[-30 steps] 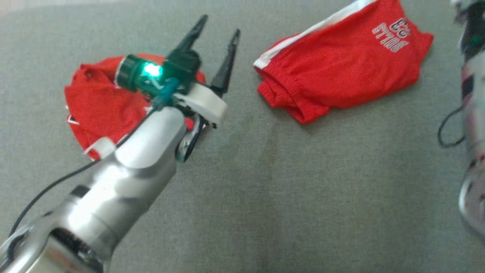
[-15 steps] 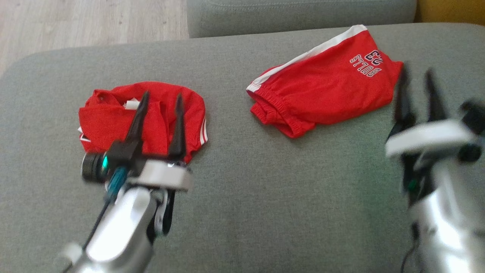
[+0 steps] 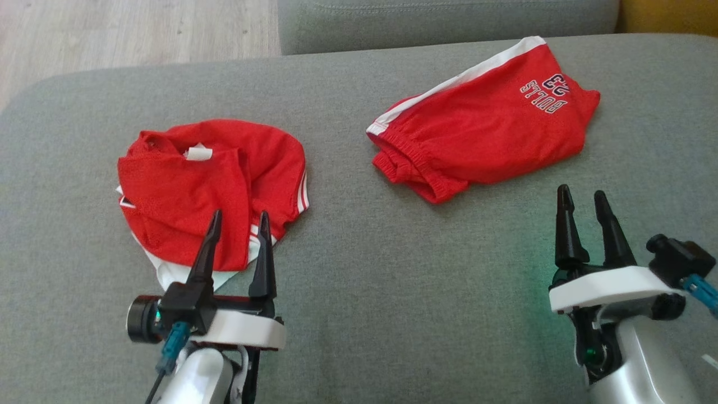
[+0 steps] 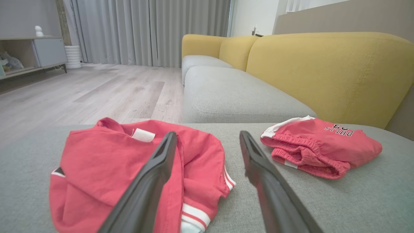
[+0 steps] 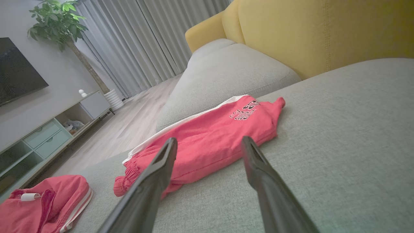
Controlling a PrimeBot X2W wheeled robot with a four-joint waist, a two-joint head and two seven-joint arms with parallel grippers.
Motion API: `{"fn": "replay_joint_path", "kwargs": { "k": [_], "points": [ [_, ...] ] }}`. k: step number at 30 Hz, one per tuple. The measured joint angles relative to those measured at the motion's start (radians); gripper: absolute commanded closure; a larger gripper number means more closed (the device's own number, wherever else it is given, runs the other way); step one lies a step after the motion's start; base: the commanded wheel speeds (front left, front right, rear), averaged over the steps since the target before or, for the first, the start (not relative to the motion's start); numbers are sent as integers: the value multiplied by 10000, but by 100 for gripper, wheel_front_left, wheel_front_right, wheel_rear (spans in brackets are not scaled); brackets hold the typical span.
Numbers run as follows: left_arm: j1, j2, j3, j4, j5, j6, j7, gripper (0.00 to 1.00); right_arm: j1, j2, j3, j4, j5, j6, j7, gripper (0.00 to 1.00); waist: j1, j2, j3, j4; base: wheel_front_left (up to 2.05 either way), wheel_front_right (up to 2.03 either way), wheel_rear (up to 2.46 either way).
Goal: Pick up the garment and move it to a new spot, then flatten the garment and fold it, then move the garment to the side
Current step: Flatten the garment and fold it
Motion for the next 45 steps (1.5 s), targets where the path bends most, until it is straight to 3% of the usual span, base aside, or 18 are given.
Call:
{"fn": "replay_joint_path", "kwargs": {
  "k": [6, 11, 18, 30, 37, 45],
  "points": [
    [-98, -276, 318, 94, 541, -458, 0, 0, -306, 31, -445, -192, -301, 0, 134, 0, 0, 0, 362, 111, 0, 0, 0],
    [-389, -439, 556, 203, 844, -750, 0, 0, -1799, 36, -1390, 257, -1016, 0, 1273, 0, 1, 0, 870, 245, 0, 0, 0],
    [-895, -719, 656, 460, 1103, -1110, 0, 0, -4386, 35, -3501, 1896, -2220, 0, 2982, 0, 3, 0, 1591, 679, 0, 0, 0],
    [-1360, -986, 907, 495, 1267, -1381, 0, 0, -6645, -838, -6684, 4642, -5595, 0, 4077, 0, 2, 0, 2577, 1649, 0, 0, 0],
    [-1569, -1024, 1212, 736, 1267, -1273, 0, 0, -7297, -1093, -7166, 5469, -6450, 0, 4079, 0, 0, 0, 2889, 1829, 0, 0, 0],
    [-1823, -1058, 1216, 761, 1409, -1273, 0, 0, -7990, -1618, -6293, 6638, -6169, 0, 3875, 0, -1, -1, 3061, 1826, 0, 0, 0]
  ]
}}
